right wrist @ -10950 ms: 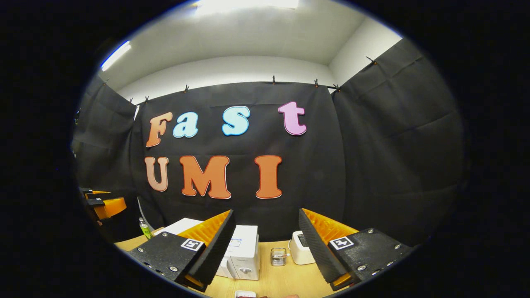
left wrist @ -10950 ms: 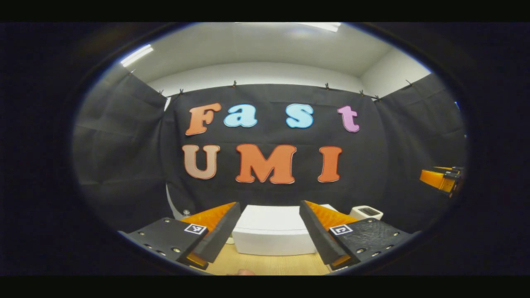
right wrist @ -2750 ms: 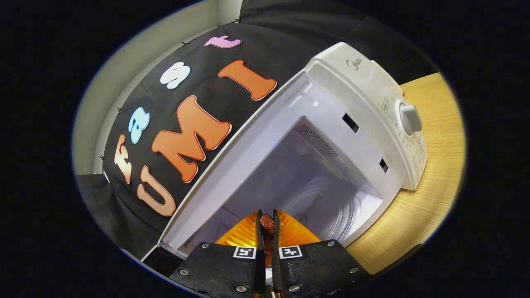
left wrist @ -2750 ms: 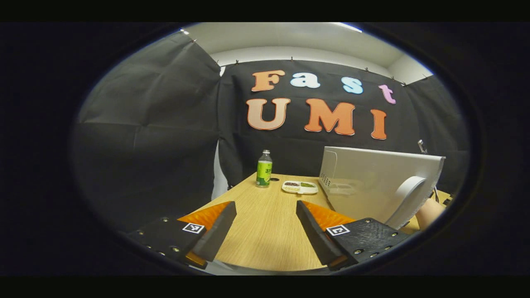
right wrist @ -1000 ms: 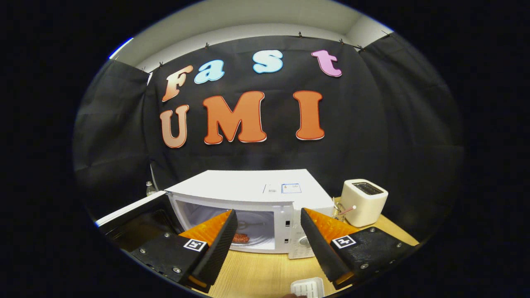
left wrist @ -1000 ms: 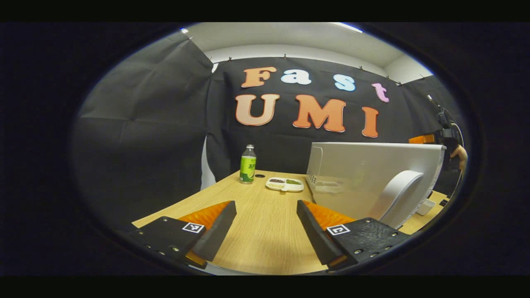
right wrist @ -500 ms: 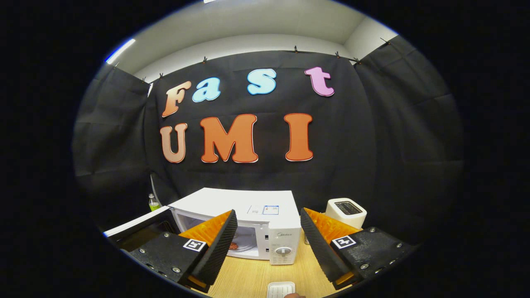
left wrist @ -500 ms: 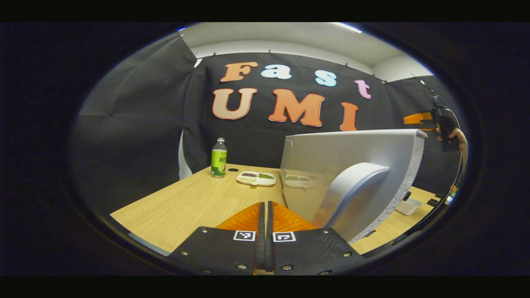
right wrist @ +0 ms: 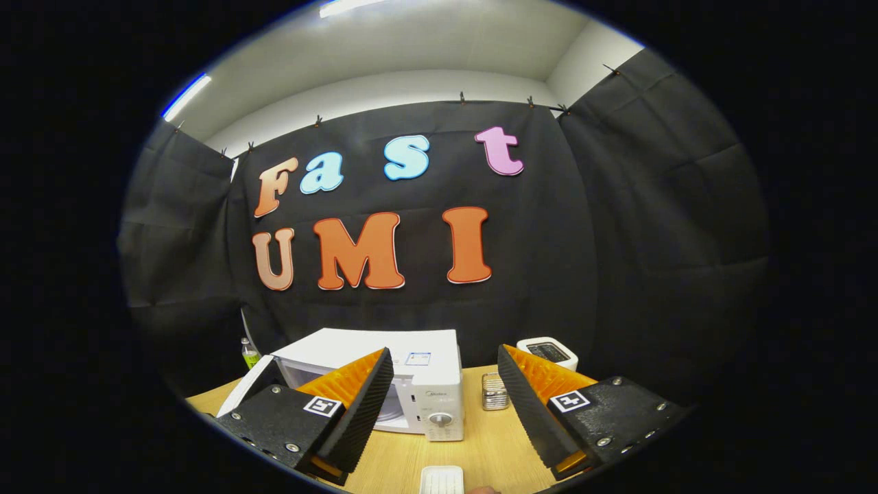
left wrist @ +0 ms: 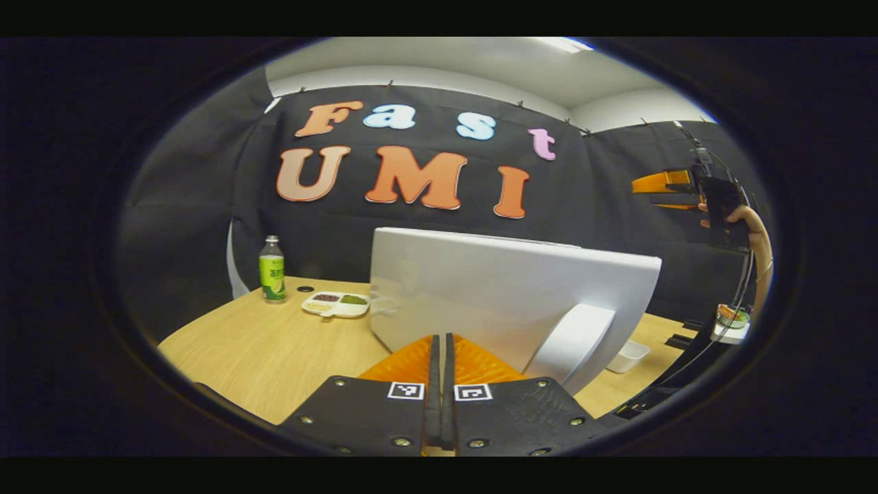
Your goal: Open the microwave oven with the left hand, put the food in, and close the microwave oven.
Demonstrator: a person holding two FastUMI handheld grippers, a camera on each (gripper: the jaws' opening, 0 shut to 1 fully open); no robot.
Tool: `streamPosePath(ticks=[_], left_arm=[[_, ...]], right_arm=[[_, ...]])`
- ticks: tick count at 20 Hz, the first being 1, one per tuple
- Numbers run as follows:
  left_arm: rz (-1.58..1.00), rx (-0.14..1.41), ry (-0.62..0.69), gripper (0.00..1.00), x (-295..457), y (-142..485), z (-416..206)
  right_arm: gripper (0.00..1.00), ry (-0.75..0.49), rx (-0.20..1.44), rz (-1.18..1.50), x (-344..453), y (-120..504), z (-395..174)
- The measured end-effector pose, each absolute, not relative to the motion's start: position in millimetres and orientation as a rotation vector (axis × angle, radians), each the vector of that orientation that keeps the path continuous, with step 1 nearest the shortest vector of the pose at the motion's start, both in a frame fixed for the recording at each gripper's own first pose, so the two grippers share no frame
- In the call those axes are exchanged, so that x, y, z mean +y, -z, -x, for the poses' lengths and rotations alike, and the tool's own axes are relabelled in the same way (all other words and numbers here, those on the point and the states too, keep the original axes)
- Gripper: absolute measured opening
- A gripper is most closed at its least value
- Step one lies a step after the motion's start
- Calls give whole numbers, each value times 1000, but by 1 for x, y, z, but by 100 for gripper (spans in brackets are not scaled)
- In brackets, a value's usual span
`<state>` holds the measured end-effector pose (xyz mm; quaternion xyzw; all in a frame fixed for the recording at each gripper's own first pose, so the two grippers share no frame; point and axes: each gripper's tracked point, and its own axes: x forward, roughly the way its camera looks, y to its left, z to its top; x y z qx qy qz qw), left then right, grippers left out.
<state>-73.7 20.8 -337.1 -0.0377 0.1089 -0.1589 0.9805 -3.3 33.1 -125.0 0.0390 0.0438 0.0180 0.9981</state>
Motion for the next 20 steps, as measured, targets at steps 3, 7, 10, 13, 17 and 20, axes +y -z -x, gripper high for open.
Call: streamPosePath(ticks=[3,7,10,13,17,20], left_arm=[[69,220,338,1,-9,340,54],[100,224,354,1,-49,345,27],[64,209,340,0,-72,344,-1],[1,191,308,1,-91,347,-36],[-38,204,298,1,-120,361,-65],[-65,216,295,1,-138,372,-86]], right_arm=[[94,-14,84,-68,13,122,7],[95,2,83,-73,-9,122,12],[95,22,88,-69,-26,125,13],[94,44,96,-60,-45,129,14],[94,64,101,-56,-63,134,12],[95,93,109,-58,-82,140,9]])
